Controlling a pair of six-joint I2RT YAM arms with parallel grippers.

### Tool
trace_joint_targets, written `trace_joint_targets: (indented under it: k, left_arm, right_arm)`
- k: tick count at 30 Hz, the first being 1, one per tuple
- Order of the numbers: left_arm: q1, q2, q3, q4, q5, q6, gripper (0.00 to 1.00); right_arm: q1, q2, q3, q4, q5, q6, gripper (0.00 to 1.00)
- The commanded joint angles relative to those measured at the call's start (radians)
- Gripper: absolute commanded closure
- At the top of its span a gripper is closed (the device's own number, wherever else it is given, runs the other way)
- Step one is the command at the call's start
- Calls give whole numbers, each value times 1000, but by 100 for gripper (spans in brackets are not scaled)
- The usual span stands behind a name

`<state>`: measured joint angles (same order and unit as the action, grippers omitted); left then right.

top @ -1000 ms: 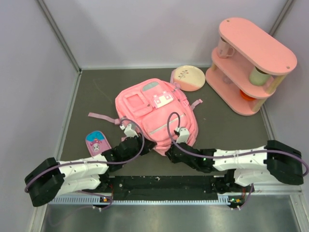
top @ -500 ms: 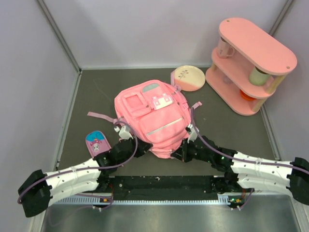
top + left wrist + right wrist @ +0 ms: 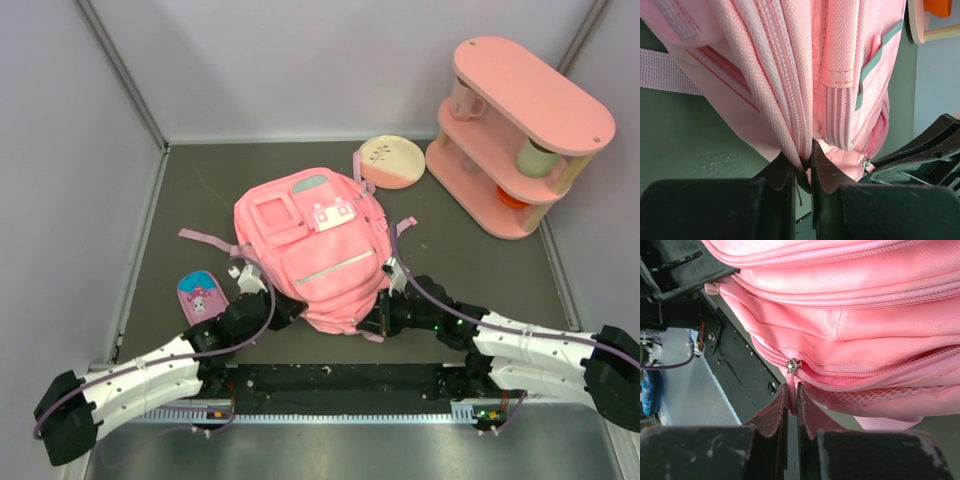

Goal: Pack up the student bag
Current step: Zip the student bag at the center of the board.

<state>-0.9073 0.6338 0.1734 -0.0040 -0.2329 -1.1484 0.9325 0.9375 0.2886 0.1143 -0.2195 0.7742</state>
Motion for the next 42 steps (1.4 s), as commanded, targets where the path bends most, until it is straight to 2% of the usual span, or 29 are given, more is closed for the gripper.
trace_joint_targets:
  k: [1, 2, 5, 7, 8, 10, 11, 16, 19, 23, 24, 27, 32, 42]
  left_arm:
    - [44, -43, -25, -12, -181, 87, 100]
    - [45, -40, -32, -4, -174, 91, 100]
    - [45, -10, -35, 51, -145, 98, 100]
    - [45, 6, -32, 62, -134, 98, 100]
    - [45, 23, -32, 71, -126, 98, 100]
    - [45, 32, -32, 79, -120, 98, 100]
    - [44, 40, -34, 82, -118, 98, 100]
    - [44, 37, -35, 84, -125, 98, 100]
    - [45, 37, -38, 84, -129, 99, 100]
    - [45, 40, -32, 81, -128, 102, 100]
    - [45, 40, -31, 79, -126, 104, 100]
    - [45, 41, -25, 72, -125, 105, 100]
    - [45, 41, -25, 72, -118, 108, 100]
    - [45, 37, -29, 82, -112, 107, 100]
  right_arm:
    - [-23, 52, -5, -143, 11, -122, 100]
    - [-23, 73, 9, -139, 14, -134, 100]
    - [-23, 92, 36, -134, 45, -144, 83]
    - [-23, 83, 46, -148, 72, -147, 79]
    - [-23, 77, 55, -157, 97, -153, 71]
    - [-24, 35, 61, -201, 127, -153, 64]
    - [-23, 15, 64, -215, 159, -153, 56]
    - [-14, -167, 78, -288, 203, -203, 47]
    - [35, -204, 122, -311, 242, -283, 46]
    - [118, -129, 199, -354, 327, -378, 46]
    - [158, -109, 208, -346, 324, -394, 47]
    - [299, -30, 267, -352, 475, -455, 47]
    - [339, 136, 351, -375, 562, -500, 49]
    - [417, 216, 389, -384, 635, -561, 51]
